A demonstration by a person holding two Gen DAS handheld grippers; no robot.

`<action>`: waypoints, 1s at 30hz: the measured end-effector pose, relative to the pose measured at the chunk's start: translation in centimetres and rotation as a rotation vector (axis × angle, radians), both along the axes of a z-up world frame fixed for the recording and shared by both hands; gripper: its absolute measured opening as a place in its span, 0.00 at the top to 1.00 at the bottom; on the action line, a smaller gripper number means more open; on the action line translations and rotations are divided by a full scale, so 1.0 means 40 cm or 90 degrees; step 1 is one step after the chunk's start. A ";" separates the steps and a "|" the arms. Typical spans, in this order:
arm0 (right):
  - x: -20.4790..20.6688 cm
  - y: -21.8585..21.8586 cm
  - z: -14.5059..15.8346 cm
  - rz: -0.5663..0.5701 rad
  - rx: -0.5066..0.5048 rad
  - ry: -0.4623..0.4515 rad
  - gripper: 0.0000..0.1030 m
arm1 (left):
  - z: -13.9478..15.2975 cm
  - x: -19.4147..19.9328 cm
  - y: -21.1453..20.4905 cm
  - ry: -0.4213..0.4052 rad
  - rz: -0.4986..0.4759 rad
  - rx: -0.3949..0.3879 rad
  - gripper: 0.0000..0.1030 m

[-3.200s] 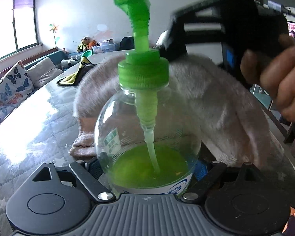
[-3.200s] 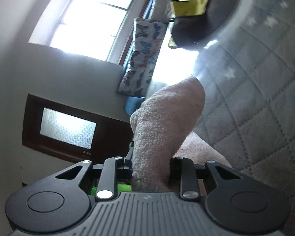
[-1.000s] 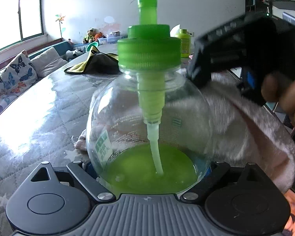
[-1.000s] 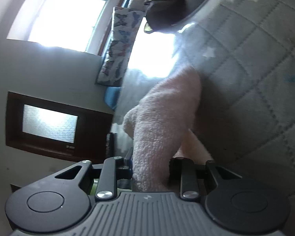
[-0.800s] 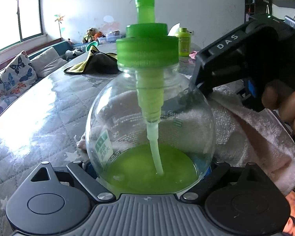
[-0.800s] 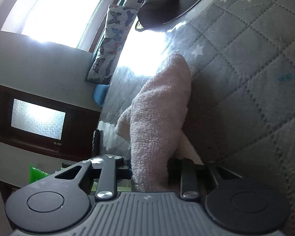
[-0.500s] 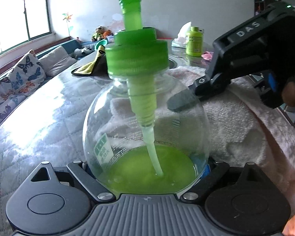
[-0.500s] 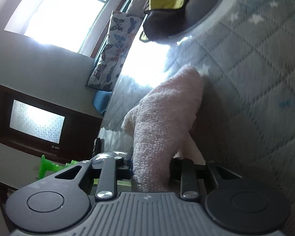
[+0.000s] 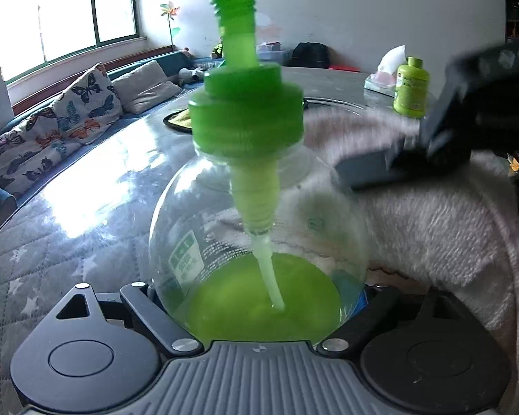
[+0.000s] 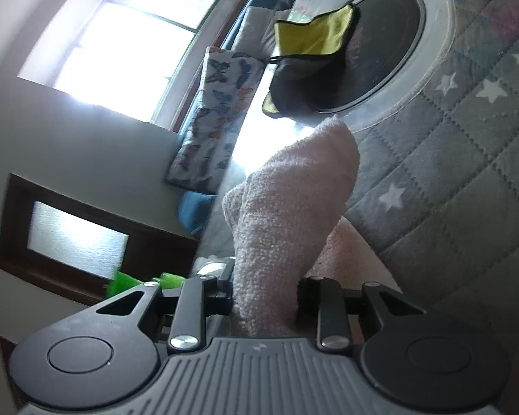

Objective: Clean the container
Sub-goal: 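Lower the green pump bottle onto the table and open the left tool while the right tool withdraws the towel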

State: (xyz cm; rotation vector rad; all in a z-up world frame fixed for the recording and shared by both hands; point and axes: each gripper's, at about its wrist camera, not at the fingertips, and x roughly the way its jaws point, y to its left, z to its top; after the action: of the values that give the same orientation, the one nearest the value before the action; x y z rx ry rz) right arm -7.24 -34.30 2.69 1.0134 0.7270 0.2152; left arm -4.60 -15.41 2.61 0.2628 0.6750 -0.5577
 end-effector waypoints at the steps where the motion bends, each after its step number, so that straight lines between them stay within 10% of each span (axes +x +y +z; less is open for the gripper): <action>1: 0.005 -0.002 -0.004 -0.005 -0.015 0.005 0.74 | 0.001 0.003 -0.001 -0.001 0.001 0.001 0.10; 13: 0.025 0.054 0.018 0.006 -0.243 0.047 0.71 | 0.022 -0.009 0.033 0.000 0.009 -0.008 0.03; 30: -0.050 0.154 0.133 0.017 -0.458 0.001 0.29 | 0.032 -0.050 0.102 0.036 0.070 -0.020 0.00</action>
State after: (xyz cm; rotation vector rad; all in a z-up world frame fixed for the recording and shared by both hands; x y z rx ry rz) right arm -9.25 -28.13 8.01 0.3191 0.7399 -0.0318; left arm -6.61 -11.32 3.88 0.1806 0.7303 -0.4715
